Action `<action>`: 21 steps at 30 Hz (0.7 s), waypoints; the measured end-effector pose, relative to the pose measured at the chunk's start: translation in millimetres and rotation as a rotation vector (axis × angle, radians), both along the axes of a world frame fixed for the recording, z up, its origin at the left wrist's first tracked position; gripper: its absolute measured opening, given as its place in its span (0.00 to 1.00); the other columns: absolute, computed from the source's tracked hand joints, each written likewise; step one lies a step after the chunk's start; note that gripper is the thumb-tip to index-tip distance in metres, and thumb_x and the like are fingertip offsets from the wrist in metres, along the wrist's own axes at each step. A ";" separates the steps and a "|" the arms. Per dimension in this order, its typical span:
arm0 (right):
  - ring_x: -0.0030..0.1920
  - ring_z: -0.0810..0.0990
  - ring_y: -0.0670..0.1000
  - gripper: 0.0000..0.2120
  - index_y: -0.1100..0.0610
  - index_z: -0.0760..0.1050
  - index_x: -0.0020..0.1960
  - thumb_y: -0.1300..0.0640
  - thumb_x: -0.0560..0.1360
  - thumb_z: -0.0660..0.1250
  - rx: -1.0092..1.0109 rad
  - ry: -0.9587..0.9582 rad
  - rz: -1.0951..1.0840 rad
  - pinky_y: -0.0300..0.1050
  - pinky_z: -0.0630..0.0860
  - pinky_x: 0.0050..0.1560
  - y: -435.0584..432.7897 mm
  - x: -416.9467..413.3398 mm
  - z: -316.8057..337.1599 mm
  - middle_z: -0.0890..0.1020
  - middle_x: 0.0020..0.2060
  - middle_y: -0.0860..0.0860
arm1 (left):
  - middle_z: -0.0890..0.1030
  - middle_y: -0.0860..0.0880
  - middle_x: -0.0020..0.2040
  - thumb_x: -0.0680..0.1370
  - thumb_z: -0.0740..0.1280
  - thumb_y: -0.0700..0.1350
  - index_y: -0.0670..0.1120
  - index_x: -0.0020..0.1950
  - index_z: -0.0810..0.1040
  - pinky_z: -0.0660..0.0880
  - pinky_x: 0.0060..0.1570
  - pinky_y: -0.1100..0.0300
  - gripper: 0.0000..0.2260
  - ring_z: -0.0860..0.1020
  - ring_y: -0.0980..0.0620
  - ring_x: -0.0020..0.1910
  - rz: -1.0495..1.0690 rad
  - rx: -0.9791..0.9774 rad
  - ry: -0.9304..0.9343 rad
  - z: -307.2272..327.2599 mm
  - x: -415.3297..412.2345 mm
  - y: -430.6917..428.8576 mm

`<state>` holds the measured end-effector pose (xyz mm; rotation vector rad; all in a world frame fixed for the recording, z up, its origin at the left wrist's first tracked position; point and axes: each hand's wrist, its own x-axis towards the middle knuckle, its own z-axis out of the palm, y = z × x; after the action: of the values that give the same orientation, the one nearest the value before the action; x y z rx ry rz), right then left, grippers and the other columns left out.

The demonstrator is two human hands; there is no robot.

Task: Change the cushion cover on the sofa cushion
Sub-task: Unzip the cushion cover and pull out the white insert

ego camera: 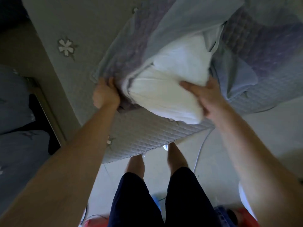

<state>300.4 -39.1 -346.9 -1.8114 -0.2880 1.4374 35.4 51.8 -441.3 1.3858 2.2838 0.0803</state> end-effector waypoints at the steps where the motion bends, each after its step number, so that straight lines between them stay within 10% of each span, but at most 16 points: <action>1: 0.46 0.86 0.48 0.18 0.58 0.78 0.58 0.64 0.69 0.75 0.019 0.003 -0.001 0.44 0.82 0.42 -12.1 18.5 14.0 0.87 0.46 0.49 | 0.78 0.39 0.59 0.82 0.56 0.56 0.43 0.63 0.73 0.73 0.53 0.48 0.20 0.78 0.38 0.57 0.097 -0.003 -0.029 -13.7 -18.5 21.3; 5: 0.39 0.84 0.39 0.10 0.52 0.78 0.50 0.62 0.71 0.74 -0.139 -0.188 0.125 0.34 0.79 0.37 -55.5 82.5 43.5 0.86 0.37 0.40 | 0.75 0.40 0.66 0.84 0.51 0.55 0.39 0.67 0.71 0.71 0.61 0.52 0.24 0.75 0.42 0.63 0.334 -0.093 -0.199 -135.5 -119.9 108.9; 7: 0.43 0.84 0.39 0.17 0.52 0.79 0.54 0.60 0.68 0.78 -0.231 -0.217 0.274 0.35 0.79 0.42 -63.1 87.8 28.9 0.86 0.41 0.41 | 0.67 0.38 0.72 0.84 0.51 0.54 0.37 0.72 0.64 0.65 0.68 0.52 0.24 0.68 0.40 0.70 0.349 -0.168 -0.121 -91.7 -90.6 102.1; 10: 0.54 0.78 0.44 0.39 0.53 0.71 0.66 0.57 0.59 0.84 -0.333 -0.277 0.393 0.32 0.72 0.49 -55.5 65.8 -20.6 0.79 0.56 0.44 | 0.60 0.37 0.75 0.76 0.65 0.45 0.39 0.75 0.56 0.61 0.70 0.46 0.31 0.60 0.38 0.73 0.028 -0.069 0.190 0.9 -7.7 45.3; 13: 0.67 0.71 0.50 0.57 0.53 0.58 0.74 0.41 0.52 0.80 -0.328 -0.340 0.522 0.40 0.73 0.59 -36.7 40.0 -62.2 0.70 0.68 0.49 | 0.55 0.36 0.76 0.73 0.66 0.43 0.40 0.76 0.53 0.53 0.71 0.40 0.36 0.55 0.35 0.75 -0.279 -0.069 0.104 24.9 38.6 4.4; 17: 0.77 0.57 0.54 0.57 0.51 0.49 0.79 0.31 0.62 0.74 -0.375 -0.599 0.496 0.54 0.58 0.75 -21.1 37.0 -82.8 0.57 0.78 0.51 | 0.57 0.39 0.77 0.78 0.62 0.50 0.43 0.77 0.58 0.51 0.72 0.39 0.30 0.55 0.38 0.76 -0.659 0.026 0.018 15.4 87.7 2.4; 21: 0.64 0.74 0.48 0.52 0.52 0.65 0.73 0.23 0.58 0.71 -0.334 -0.324 0.319 0.45 0.72 0.64 -2.1 42.6 -88.7 0.73 0.66 0.45 | 0.57 0.42 0.79 0.81 0.56 0.57 0.43 0.77 0.59 0.52 0.73 0.42 0.28 0.54 0.43 0.78 -0.873 0.138 -0.009 -0.1 142.6 36.7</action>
<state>343.0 -41.2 -435.7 -2.3620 -0.5477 1.4644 178.0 88.5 -441.3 2.3082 1.5027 -0.0402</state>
